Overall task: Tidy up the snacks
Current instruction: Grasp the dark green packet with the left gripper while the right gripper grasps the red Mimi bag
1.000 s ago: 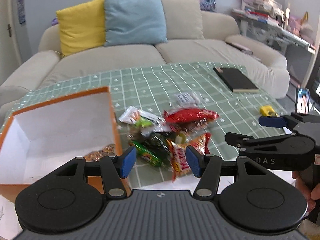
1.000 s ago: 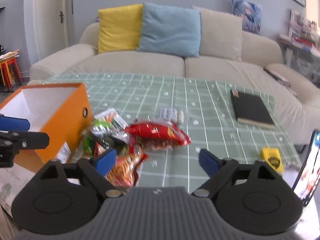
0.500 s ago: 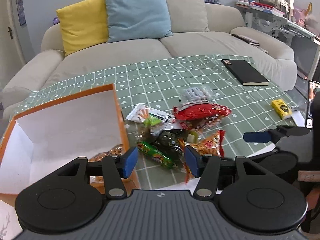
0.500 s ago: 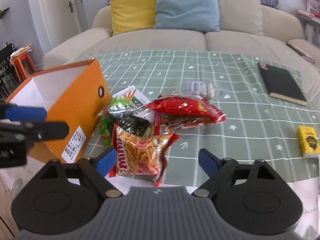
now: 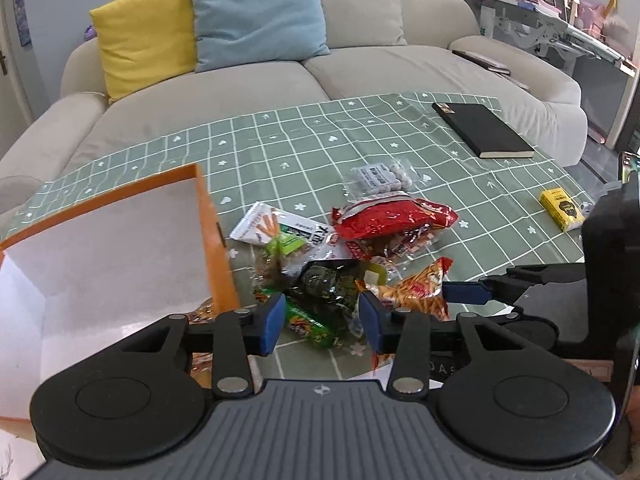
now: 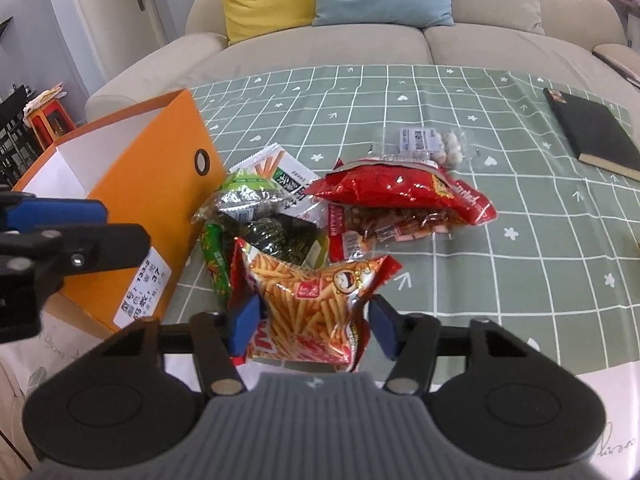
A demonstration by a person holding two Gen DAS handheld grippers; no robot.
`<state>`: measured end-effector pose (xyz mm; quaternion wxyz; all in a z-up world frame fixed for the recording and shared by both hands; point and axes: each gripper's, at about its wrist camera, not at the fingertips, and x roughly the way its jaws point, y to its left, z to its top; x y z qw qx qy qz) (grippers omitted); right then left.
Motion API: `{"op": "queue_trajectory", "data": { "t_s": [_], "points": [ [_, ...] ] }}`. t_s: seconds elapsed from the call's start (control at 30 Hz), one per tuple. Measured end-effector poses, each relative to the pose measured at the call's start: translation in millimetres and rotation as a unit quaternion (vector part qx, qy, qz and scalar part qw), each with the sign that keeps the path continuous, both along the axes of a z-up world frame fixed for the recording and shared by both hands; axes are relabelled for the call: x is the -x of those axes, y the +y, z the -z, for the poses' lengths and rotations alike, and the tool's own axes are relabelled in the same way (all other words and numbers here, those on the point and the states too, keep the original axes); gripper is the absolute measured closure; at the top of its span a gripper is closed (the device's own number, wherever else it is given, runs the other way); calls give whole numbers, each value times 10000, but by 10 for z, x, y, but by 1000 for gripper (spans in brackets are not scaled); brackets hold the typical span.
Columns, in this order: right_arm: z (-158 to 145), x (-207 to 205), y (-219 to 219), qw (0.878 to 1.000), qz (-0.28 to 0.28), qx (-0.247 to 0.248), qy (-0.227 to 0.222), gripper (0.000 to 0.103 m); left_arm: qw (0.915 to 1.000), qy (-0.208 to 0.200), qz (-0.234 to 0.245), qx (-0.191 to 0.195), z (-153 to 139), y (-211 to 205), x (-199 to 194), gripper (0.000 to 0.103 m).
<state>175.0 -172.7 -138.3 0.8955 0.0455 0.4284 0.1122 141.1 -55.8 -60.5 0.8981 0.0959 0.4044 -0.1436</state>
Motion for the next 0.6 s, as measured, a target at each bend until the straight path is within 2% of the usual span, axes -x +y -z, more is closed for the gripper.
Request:
{"op": "queue_trajectory", "data": {
  "t_s": [0.23,0.37,0.47,0.6],
  "points": [
    [-14,20,-324,9990,365,233,-64,56,9995,313,6,-37,149,-221,-175,54],
    [-3,12,-471,9981,537,287,-105,56,9988,397,-284,-29,286,-344,-326,53],
    [11,12,-527,9981,550,238,-134,56,9980,301,-507,-227,433,-397,-465,53],
    [22,13,-553,9983,522,212,-176,55,9956,466,-641,-493,618,-413,-648,53]
  ]
}}
